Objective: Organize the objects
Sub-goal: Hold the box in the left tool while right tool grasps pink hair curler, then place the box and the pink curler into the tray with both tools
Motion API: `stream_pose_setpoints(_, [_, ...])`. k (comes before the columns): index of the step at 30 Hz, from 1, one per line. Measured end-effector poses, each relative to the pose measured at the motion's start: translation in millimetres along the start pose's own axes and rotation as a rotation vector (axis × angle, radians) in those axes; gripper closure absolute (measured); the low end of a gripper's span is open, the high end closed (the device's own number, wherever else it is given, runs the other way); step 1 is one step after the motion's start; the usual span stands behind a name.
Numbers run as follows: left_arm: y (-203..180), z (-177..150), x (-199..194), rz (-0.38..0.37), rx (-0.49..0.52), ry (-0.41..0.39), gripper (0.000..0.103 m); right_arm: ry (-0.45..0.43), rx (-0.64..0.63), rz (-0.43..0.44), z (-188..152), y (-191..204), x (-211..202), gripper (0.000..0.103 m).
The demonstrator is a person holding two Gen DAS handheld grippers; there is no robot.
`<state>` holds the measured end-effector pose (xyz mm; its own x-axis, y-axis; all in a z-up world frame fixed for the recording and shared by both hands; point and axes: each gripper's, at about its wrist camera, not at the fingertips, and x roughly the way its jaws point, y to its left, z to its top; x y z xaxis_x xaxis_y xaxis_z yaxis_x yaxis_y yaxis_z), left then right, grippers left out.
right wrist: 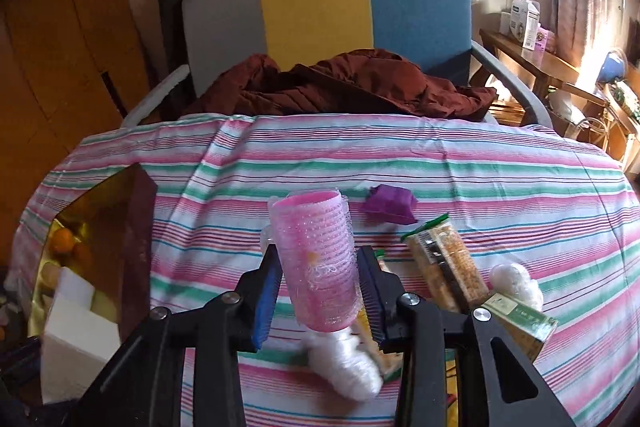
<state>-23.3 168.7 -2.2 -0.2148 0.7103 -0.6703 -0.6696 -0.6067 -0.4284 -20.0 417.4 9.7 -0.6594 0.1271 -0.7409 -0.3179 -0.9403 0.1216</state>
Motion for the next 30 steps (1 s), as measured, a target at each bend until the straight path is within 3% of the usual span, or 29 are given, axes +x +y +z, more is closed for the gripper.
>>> stream_pose_setpoints(8, [36.9, -0.8, -48.3, 0.075, -0.071, -0.098, 0.052, -0.002, -0.07, 0.159, -6.7, 76.4, -7.2, 0.064])
stream_pose_setpoints(15, [98.8, 7.9, -92.6, 0.2, -0.175, -0.198, 0.052, 0.024, -0.141, 0.261, -10.9, 141.4, -3.7, 0.064])
stream_pose_setpoints(22, [168.1, 24.4, -104.8, 0.282, -0.289, -0.224, 0.052, 0.082, -0.206, 0.291, -24.1, 187.6, 13.9, 0.064])
stream_pose_setpoints(30, [216.6, 43.2, -96.5, 0.351, -0.352, -0.22, 0.051, 0.134, -0.252, 0.277, -29.4, 211.4, 33.4, 0.064])
